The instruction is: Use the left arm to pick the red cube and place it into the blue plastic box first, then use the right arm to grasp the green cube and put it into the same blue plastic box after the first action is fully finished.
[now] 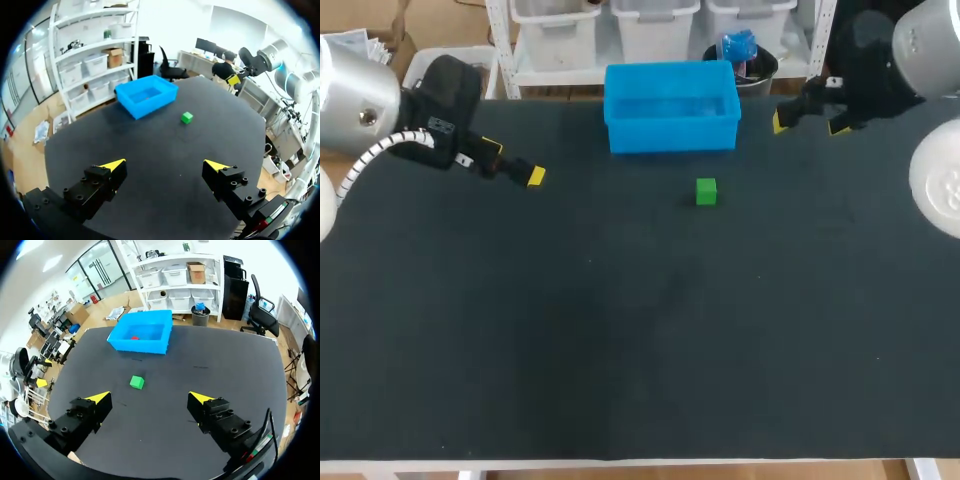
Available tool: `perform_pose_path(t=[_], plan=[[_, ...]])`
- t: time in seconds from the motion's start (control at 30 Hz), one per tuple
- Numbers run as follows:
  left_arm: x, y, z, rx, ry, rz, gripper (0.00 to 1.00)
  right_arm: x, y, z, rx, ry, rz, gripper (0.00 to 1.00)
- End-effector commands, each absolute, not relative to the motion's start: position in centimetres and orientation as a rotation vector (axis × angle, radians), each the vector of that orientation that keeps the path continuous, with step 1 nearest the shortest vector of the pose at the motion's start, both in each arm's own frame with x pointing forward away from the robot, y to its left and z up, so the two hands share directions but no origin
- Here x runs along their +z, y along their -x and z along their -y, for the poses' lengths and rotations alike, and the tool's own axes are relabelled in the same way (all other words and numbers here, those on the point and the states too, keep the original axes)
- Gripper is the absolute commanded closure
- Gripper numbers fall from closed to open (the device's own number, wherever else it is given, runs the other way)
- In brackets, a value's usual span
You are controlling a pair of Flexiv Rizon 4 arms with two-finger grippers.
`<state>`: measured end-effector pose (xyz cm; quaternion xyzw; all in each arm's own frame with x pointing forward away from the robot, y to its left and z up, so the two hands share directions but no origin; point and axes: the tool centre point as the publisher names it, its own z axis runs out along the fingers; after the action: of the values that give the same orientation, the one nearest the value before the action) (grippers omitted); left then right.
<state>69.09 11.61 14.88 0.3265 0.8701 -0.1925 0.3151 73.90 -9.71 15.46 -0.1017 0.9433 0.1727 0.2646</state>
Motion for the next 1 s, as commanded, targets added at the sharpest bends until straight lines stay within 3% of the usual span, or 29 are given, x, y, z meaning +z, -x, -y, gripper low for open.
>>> perform_pose_path(t=[0.03,0.53,1.0], plan=[[14.8,-69.2,-11.6,-0.511,-0.862,-2.291,0.00,15.3,-74.3,8.4,0.343,0.217,-2.649,0.00],[14.8,-69.2,-11.6,-0.511,-0.862,-2.291,0.00,11.3,-75.8,2.4,0.074,0.161,-2.854,0.00],[14.8,-69.2,-11.6,-0.511,-0.862,-2.291,0.00,11.2,-75.8,2.3,0.064,0.156,-2.866,0.00]])
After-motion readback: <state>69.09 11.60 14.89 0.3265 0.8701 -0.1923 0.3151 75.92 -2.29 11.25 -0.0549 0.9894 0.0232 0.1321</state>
